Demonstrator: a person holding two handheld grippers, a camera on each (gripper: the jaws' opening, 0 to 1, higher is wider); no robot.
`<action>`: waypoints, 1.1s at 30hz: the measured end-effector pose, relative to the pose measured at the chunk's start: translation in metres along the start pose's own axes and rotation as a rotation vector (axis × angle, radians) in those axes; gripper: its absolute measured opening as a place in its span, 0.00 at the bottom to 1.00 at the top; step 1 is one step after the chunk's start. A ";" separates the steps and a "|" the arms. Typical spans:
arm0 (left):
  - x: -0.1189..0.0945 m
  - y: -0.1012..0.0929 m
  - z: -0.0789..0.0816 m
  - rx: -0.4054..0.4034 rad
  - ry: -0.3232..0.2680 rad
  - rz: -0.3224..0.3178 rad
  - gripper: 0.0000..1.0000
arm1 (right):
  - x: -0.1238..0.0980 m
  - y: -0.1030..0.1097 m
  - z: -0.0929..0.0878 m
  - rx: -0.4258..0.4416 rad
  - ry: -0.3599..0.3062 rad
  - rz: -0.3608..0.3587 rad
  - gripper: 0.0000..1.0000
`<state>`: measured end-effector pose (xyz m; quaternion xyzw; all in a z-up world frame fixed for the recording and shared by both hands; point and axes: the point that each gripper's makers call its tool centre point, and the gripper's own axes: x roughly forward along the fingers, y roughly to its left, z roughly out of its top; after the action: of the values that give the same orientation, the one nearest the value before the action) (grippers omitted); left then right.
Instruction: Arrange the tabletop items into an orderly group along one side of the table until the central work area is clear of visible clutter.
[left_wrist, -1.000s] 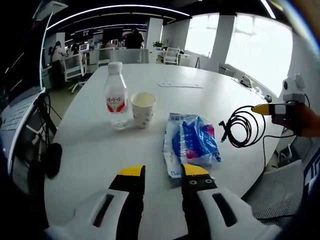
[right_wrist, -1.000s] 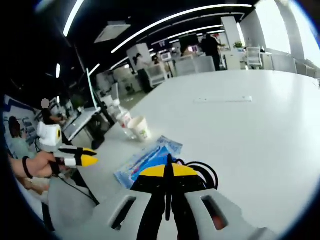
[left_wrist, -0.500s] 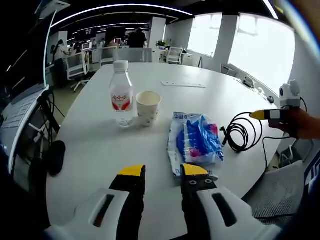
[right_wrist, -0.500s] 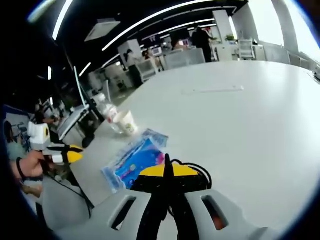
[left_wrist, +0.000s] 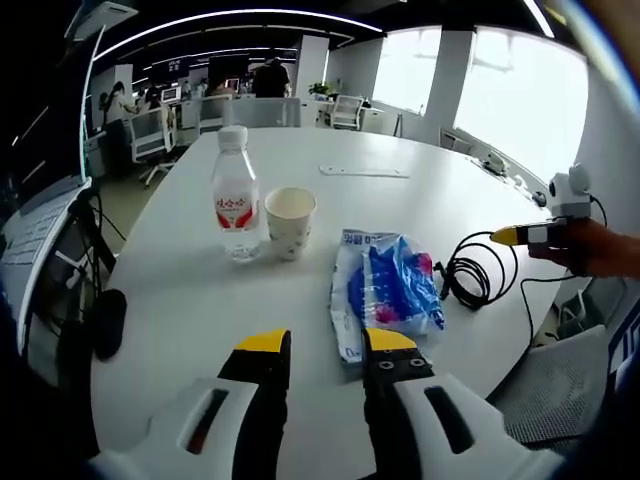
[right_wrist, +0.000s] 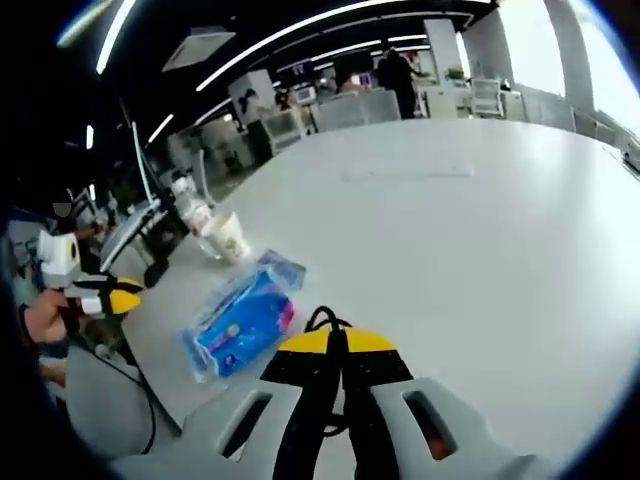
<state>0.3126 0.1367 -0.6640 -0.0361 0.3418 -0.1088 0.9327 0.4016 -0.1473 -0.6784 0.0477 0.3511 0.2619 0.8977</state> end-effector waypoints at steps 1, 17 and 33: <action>0.000 0.000 0.000 -0.001 -0.001 0.000 0.27 | 0.001 -0.004 -0.002 0.004 0.005 -0.006 0.00; -0.004 0.003 0.004 -0.006 -0.009 0.017 0.27 | 0.009 -0.028 -0.023 -0.009 0.082 -0.049 0.01; -0.002 0.001 0.004 -0.002 -0.003 0.012 0.27 | 0.012 -0.036 -0.035 -0.021 0.126 -0.073 0.02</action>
<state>0.3135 0.1377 -0.6599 -0.0349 0.3409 -0.1026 0.9338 0.4016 -0.1756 -0.7217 0.0089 0.4058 0.2350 0.8832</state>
